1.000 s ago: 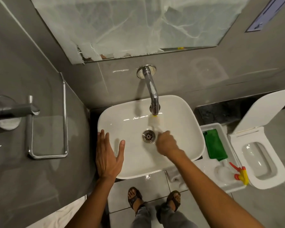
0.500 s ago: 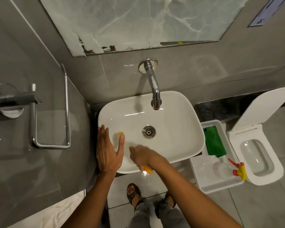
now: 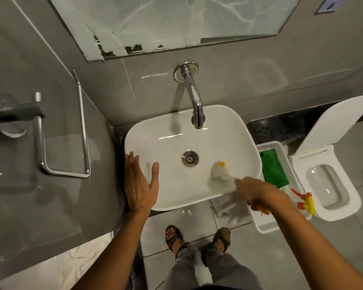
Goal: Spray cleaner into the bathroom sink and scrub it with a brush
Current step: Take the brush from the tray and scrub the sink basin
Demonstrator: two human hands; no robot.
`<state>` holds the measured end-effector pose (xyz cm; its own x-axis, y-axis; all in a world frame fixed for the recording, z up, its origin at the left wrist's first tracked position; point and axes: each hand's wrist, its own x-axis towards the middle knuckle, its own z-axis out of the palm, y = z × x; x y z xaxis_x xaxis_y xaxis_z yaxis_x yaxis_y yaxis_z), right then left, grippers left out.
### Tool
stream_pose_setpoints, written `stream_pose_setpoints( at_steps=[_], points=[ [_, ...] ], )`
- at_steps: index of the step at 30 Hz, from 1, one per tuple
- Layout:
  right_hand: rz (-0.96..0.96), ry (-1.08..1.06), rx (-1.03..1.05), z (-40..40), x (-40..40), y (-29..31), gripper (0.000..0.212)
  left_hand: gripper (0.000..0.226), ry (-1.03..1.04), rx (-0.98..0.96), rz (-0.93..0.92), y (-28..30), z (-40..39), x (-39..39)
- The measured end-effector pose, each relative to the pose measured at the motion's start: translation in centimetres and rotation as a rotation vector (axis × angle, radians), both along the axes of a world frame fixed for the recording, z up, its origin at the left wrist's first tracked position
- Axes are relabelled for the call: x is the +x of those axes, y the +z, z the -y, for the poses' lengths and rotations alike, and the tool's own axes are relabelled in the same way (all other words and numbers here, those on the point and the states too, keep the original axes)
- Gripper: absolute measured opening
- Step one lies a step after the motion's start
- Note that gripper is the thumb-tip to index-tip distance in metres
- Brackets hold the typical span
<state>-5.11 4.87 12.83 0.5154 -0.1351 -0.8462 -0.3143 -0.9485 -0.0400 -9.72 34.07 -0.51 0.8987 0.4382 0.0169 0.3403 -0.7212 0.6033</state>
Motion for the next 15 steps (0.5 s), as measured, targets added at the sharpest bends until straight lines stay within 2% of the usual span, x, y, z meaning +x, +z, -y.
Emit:
stream_pose_setpoints(
  at_steps=[5,7,9,11,13,15],
  points=[
    [-0.169,0.097,0.246,-6.1,-3.4,0.1,0.026,0.099,0.005,-0.002,0.005,-0.2,-0.1,0.0],
    [-0.176,0.139,0.324,-9.7,-3.9,-0.9,0.022,0.099,0.010,-0.008,0.021,-0.2,0.0,-0.1],
    [-0.099,0.189,0.358,-13.3,-4.2,-2.4,0.024,0.100,0.016,-0.016,0.024,-0.2,0.0,-0.1],
    [0.027,0.130,0.345,-15.8,-3.3,-4.1,0.034,0.100,0.020,-0.015,0.031,-0.3,0.0,-0.1],
    [0.173,-0.035,0.270,-16.7,-1.5,-5.5,0.048,0.099,0.016,-0.010,0.040,-0.3,0.0,-0.1],
    [0.276,-0.182,0.233,-15.8,0.9,-6.2,0.051,0.098,0.018,-0.018,0.043,-0.4,0.1,-0.1]
  ],
)
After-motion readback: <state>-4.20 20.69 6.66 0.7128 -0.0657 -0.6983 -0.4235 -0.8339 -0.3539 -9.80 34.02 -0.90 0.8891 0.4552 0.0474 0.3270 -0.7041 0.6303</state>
